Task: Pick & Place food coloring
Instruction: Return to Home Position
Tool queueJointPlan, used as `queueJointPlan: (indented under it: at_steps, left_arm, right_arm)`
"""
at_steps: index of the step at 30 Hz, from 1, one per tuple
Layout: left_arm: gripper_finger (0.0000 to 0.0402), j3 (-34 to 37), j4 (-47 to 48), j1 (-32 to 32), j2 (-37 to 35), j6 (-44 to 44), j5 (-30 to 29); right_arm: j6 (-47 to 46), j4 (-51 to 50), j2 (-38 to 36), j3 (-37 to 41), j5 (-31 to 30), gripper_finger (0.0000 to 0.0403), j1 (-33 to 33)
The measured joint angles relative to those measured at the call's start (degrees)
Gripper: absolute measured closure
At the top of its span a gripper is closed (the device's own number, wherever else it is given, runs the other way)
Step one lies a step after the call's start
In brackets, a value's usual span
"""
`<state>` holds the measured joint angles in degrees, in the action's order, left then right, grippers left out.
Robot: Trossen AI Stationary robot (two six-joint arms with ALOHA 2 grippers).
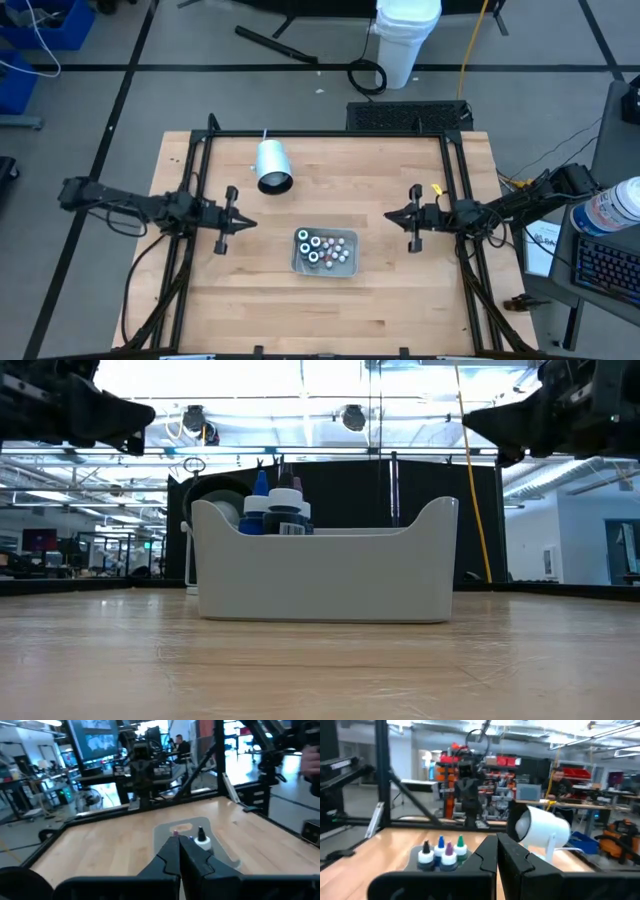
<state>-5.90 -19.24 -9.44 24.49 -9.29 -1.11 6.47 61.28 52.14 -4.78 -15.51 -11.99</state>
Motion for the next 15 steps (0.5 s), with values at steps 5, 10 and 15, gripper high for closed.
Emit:
queueJointPlan:
  at_steps: [5,10,15]
  left_arm:
    - [0.0399,0.1,5.4,1.6,-4.7,-2.4,-0.2]
    - [0.0400,0.2,11.0,1.9,-11.3,-2.5,1.0]
    - [0.0400,3.3,10.2,2.2,-15.4,-3.0,1.1]
  right_arm:
    - [0.5,-0.6,-1.2,0.9,-4.1,0.0403,-0.3]
    - [0.0,-1.3,-4.7,3.4,-0.9,0.0403,-0.6]
    - [0.4,-3.9,-8.1,3.7,0.6,0.0403,-0.7]
